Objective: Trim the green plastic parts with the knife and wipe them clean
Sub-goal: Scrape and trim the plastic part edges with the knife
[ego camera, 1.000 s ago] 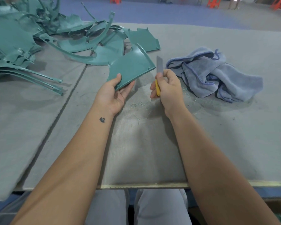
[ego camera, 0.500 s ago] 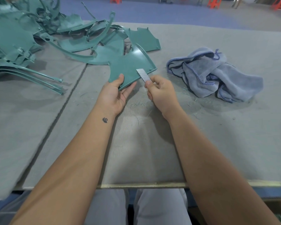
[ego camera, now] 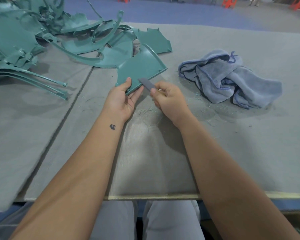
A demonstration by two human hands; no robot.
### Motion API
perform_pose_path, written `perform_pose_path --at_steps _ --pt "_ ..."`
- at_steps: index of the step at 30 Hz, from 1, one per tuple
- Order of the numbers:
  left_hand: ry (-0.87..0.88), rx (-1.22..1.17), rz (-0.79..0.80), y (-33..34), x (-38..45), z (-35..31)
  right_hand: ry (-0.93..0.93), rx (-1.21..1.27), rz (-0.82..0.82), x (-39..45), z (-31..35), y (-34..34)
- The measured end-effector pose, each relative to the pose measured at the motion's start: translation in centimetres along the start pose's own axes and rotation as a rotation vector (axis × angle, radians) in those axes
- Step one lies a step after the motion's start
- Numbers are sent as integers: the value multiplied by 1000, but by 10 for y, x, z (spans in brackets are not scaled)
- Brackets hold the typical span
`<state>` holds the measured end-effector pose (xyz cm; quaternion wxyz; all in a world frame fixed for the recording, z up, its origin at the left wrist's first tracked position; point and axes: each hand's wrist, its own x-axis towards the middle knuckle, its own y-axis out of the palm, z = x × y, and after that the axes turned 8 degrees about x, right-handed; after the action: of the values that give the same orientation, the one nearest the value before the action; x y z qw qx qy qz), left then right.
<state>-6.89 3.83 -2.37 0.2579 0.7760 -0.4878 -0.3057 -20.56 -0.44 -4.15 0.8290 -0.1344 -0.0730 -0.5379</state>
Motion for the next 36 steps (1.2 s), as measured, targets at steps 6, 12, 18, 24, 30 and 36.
perform_pose_path --at_steps 6,12,18,24,30,36 --pt "-35 -106 18 -1 -5 -5 0 287 -214 -1 5 -8" --pt "-87 -98 17 -2 -8 -10 -37 278 -206 -3 12 -7" --pt "-68 84 -92 0 -3 -5 -92 290 -223 -4 17 -6" --pt "65 278 -113 0 -2 -5 -61 318 -224 -4 20 -6" --pt "76 476 9 2 -5 -1 -24 286 -306 -2 19 -10" --pt "117 561 86 0 -4 2 -33 289 -354 -2 19 -11"
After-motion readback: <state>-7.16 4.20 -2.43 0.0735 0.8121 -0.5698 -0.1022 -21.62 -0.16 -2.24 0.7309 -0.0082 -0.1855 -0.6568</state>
